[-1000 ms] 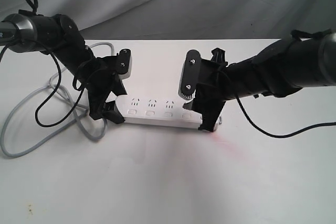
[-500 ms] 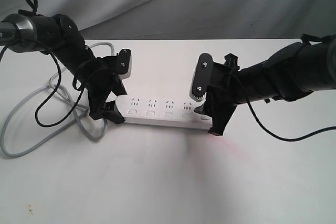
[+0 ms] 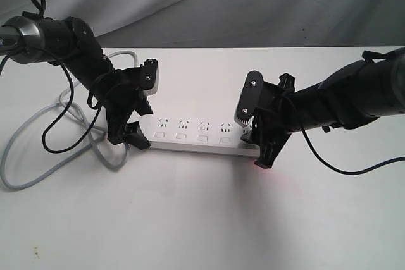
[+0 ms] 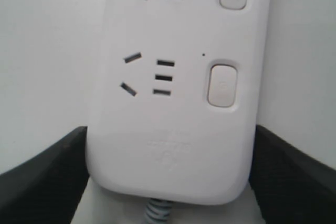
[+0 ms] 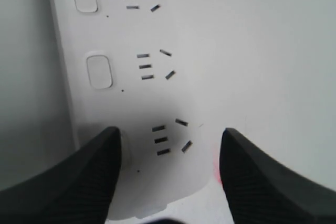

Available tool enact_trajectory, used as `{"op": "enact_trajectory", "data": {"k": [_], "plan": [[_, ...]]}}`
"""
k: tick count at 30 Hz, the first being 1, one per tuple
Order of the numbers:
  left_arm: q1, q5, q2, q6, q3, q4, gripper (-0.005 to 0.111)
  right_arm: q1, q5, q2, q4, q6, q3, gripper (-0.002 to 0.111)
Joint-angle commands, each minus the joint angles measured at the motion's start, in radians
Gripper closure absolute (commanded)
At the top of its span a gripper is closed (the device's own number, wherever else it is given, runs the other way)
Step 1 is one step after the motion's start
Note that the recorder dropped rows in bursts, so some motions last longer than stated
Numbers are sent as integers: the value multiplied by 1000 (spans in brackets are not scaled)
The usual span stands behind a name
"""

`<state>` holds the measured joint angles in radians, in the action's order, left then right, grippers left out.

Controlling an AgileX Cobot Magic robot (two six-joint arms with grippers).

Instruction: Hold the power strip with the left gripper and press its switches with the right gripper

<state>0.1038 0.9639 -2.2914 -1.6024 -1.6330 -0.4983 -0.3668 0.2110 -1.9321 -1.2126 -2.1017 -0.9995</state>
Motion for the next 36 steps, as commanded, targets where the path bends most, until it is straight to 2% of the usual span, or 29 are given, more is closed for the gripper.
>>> {"op": "enact_trajectory", "data": {"k": [1,24,36], "plan": [[0,-22,-2,1,1,22,37,7,6,-14,-6,1,3,55],[0,-22,-2,1,1,22,37,7,2,-63,-6,1,3,55],[0,-22,-2,-1,1,22,37,7,2,175,-40,134,3,55]]}}
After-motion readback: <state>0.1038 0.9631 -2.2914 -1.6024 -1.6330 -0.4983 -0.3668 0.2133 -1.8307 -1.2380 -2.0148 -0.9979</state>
